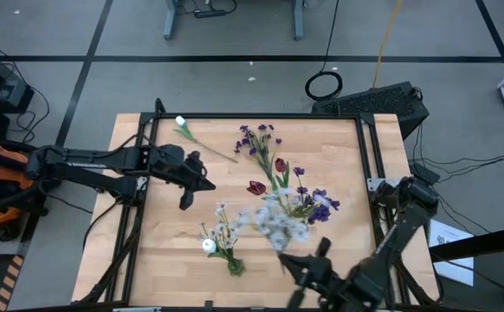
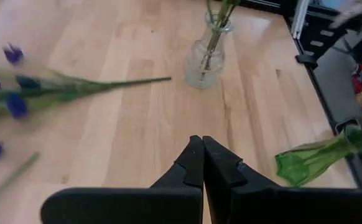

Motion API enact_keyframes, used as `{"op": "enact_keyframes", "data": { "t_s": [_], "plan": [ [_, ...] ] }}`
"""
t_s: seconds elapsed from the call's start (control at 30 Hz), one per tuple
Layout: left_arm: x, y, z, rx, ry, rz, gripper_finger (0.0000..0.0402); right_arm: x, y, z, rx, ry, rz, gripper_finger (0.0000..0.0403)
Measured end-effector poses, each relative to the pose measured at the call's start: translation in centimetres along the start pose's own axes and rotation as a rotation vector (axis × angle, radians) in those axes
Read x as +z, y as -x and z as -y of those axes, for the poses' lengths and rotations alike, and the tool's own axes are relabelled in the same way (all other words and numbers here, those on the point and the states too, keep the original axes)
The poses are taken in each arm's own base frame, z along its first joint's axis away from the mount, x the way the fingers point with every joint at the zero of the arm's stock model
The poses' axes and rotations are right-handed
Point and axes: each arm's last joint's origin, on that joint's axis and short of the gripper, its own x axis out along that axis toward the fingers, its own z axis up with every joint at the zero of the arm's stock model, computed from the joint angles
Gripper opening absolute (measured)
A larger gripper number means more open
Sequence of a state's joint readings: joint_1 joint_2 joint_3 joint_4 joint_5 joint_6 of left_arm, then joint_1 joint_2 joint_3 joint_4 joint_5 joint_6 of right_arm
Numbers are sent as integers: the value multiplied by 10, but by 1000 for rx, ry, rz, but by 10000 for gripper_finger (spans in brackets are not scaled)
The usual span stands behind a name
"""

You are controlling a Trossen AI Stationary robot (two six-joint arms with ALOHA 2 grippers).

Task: Sort flowers into vase by color
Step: Put the white flowers into the green vase

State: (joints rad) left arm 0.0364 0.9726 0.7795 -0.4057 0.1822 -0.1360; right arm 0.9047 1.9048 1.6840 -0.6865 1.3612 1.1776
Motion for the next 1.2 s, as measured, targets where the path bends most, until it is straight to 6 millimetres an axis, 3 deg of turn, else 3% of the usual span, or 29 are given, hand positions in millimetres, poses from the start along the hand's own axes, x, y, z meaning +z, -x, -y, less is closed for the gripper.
{"op": "enact_keyframes", "data": {
  "t_s": [0.23,0.6,0.93,1.2],
  "plan": [
    [-3,37,6,0,-190,78,2,15,-30,-23,55,23,11,0],
    [-20,74,10,3,-206,72,2,-15,-90,-50,211,28,58,0],
    [-29,93,13,1,-213,111,2,-36,-128,-49,219,71,111,0],
    [-31,100,14,-2,-190,140,2,-36,-137,-45,228,123,97,0]
  ]
}}
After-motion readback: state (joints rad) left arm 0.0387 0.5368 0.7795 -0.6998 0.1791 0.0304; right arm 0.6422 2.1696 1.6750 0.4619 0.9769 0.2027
